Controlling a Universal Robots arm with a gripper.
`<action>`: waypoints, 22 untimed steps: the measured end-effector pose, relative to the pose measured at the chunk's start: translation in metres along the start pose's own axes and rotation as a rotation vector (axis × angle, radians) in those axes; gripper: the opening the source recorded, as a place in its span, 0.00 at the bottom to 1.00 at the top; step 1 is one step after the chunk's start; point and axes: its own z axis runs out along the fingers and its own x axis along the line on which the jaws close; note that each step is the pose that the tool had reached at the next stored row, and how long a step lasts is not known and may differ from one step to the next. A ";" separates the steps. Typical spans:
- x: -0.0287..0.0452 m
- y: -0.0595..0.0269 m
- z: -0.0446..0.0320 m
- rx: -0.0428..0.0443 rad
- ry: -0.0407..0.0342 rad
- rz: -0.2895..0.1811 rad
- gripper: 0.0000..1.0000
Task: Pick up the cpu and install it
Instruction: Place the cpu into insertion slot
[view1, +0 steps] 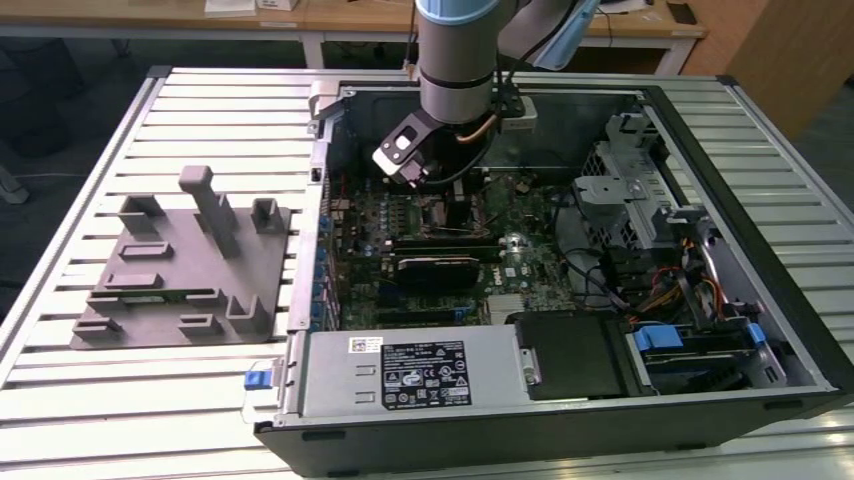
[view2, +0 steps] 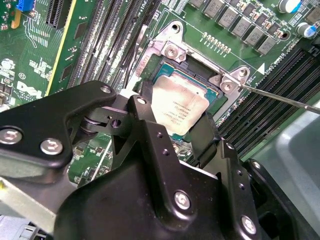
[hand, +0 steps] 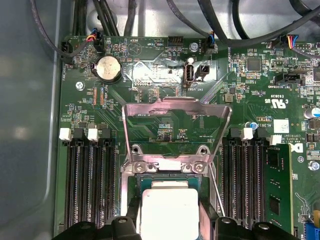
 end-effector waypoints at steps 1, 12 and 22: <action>0.0000 0.0000 0.0001 -0.0001 0.0001 0.000 0.54; -0.0001 0.0003 -0.0043 -0.0001 0.0002 0.000 0.62; -0.0002 0.0007 -0.0104 -0.0001 0.0001 0.000 0.62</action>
